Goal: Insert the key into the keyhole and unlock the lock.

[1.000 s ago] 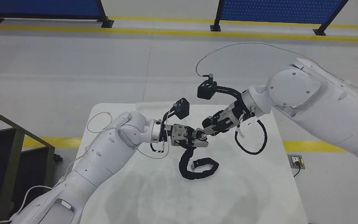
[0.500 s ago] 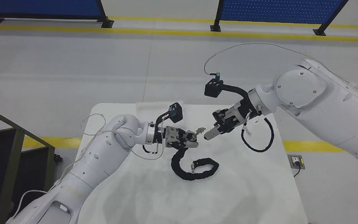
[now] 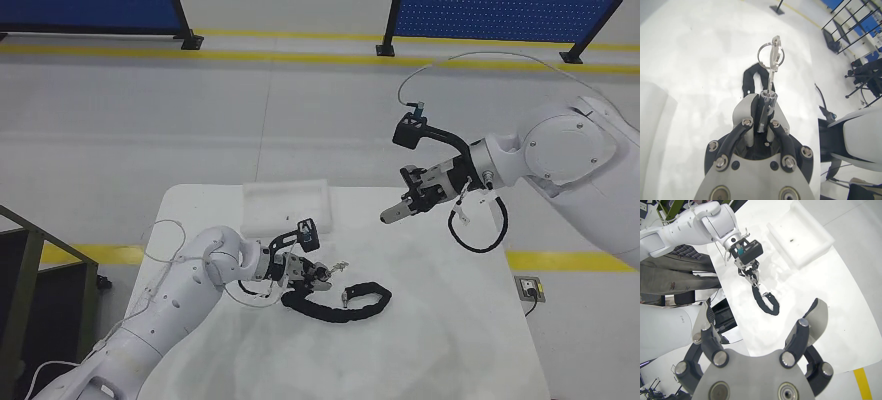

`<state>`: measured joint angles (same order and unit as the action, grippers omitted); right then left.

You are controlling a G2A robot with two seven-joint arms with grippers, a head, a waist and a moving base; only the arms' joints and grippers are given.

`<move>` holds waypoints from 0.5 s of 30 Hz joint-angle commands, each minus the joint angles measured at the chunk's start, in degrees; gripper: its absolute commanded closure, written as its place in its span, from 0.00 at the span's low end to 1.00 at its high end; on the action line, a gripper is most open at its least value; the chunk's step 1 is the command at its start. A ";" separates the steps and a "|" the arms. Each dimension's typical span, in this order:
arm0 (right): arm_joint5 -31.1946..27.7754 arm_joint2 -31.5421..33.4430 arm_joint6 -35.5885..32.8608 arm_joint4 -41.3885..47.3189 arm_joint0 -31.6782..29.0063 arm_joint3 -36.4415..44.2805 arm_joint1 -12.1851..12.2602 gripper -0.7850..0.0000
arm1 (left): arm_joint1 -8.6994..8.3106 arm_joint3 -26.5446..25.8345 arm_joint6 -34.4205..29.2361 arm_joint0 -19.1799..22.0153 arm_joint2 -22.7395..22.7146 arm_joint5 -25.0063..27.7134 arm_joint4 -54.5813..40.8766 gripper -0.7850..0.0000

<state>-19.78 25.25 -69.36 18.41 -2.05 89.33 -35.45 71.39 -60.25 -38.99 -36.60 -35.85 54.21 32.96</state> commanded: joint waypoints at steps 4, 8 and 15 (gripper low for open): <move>-1.15 1.16 0.43 -0.18 -1.05 0.21 -0.02 0.00 | 0.40 -0.50 -2.53 -0.84 1.89 -3.16 1.29 1.00; -1.74 1.69 1.01 -0.26 -1.94 0.27 -0.33 0.00 | 0.90 -0.27 -0.65 -1.46 2.34 -3.11 -0.27 0.00; -5.45 2.64 3.55 -1.65 -3.13 -1.20 -1.23 0.00 | 0.92 -0.38 5.87 -1.76 0.39 -1.25 -0.79 0.00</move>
<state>-24.29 27.76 -66.32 17.16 -5.04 88.44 -36.56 72.44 -60.42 -34.25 -38.40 -34.94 52.69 31.56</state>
